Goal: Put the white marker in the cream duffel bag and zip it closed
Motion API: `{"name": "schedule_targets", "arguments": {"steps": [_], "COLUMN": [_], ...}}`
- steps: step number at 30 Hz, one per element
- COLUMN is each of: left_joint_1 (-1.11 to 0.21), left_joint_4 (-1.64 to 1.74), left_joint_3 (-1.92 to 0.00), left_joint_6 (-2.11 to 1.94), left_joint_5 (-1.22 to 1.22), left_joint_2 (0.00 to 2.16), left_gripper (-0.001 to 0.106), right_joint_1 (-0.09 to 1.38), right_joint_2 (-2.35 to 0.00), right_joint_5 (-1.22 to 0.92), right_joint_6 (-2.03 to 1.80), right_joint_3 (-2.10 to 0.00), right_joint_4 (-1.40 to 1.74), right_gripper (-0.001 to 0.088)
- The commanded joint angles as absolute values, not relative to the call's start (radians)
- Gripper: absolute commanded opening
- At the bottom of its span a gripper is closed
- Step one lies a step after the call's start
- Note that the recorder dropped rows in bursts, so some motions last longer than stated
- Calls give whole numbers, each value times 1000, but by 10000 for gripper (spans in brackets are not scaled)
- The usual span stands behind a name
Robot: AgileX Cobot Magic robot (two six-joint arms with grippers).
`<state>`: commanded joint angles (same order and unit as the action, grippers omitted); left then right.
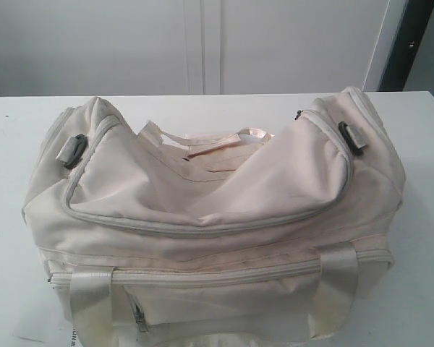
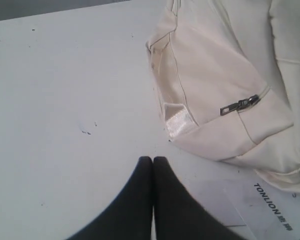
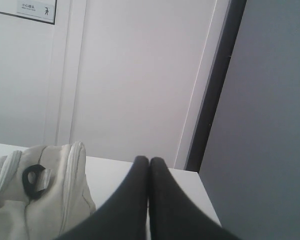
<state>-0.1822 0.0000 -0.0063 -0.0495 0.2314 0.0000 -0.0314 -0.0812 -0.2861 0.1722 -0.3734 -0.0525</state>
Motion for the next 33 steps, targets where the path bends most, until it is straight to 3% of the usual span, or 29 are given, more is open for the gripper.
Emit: {"name": "schedule_targets", "arguments": {"steps": [33], "left_joint_1": [-182], "left_joint_4": [0], "left_joint_3": [0], "left_joint_6": [-45], "left_joint_5": [209], "left_joint_2": [0], "left_gripper": [0], "right_joint_1": [-31], "right_joint_2": [-81], "right_joint_5": [-286], "right_joint_6": [160], "right_joint_3": [-373], "right_joint_4": [-53], "right_gripper": [0]}}
